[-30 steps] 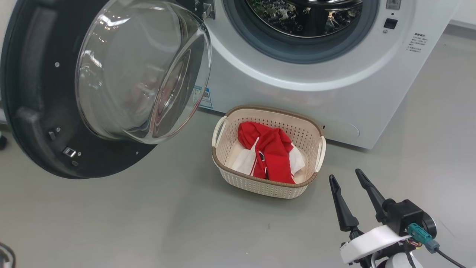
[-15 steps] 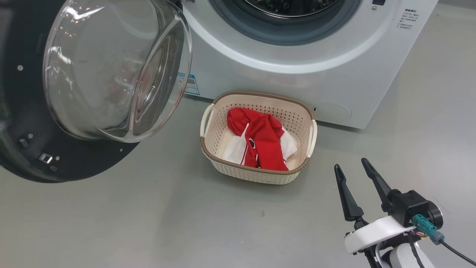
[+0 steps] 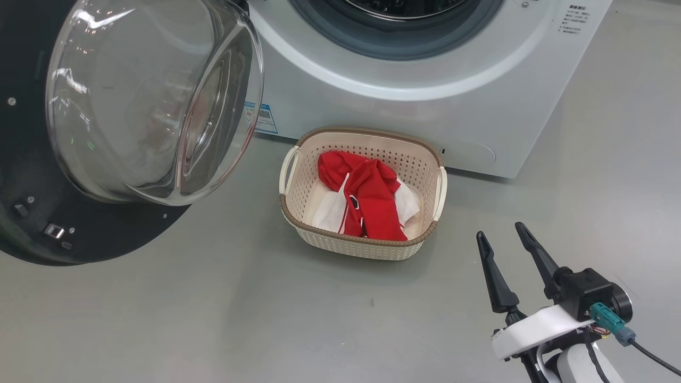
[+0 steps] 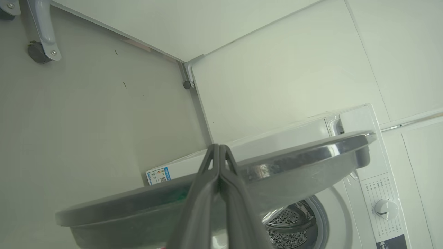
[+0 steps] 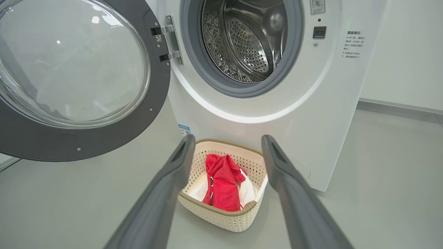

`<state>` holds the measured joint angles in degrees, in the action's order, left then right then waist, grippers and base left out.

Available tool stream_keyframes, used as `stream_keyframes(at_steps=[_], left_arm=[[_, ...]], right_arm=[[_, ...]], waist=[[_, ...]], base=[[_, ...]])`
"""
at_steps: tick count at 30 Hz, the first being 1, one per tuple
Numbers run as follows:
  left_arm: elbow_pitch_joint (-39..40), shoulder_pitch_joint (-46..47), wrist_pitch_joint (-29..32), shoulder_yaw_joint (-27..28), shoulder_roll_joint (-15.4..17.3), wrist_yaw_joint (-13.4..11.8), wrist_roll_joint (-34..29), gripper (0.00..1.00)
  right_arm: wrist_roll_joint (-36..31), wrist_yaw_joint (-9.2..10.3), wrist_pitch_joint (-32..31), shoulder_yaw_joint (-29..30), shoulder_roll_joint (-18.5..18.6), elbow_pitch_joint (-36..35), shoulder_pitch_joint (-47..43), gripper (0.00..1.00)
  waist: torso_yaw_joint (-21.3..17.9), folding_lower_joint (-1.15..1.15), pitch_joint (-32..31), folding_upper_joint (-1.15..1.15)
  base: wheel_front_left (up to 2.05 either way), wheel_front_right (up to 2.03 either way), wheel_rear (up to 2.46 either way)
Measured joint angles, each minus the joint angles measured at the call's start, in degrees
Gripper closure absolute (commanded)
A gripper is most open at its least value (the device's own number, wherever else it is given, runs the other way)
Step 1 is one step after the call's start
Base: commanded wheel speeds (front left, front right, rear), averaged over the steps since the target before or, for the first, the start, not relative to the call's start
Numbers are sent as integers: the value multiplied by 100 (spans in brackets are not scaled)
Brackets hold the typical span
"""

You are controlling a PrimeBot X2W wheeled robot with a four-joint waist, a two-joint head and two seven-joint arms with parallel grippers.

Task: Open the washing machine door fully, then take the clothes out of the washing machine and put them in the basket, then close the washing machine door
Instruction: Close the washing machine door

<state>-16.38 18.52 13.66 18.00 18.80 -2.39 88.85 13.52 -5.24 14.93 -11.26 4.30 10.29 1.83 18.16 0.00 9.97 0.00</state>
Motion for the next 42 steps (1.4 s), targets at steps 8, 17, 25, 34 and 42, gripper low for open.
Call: stream_keyframes(at_steps=[8,17,25,34,42], left_arm=[[-166,63,367,-136,73,232,218,100],[-198,64,1014,-308,85,631,609,100],[-138,63,1628,-525,12,795,940,100],[102,43,2282,-672,-178,873,1361,100],[433,-10,2720,-818,-192,883,1491,100]], right_arm=[[0,-20,0,10,-2,12,6,0],[0,-23,0,31,-8,20,13,0],[0,-23,0,86,-16,19,49,0],[0,-24,0,53,-29,19,71,0],[0,-25,0,22,-51,14,171,0]], waist=[[-17,0,-3,0],[-29,0,-12,0],[-63,0,-9,0],[-133,0,12,0],[-291,0,89,0]], base=[[0,0,0],[0,0,0],[0,0,0],[0,0,0],[0,0,0]])
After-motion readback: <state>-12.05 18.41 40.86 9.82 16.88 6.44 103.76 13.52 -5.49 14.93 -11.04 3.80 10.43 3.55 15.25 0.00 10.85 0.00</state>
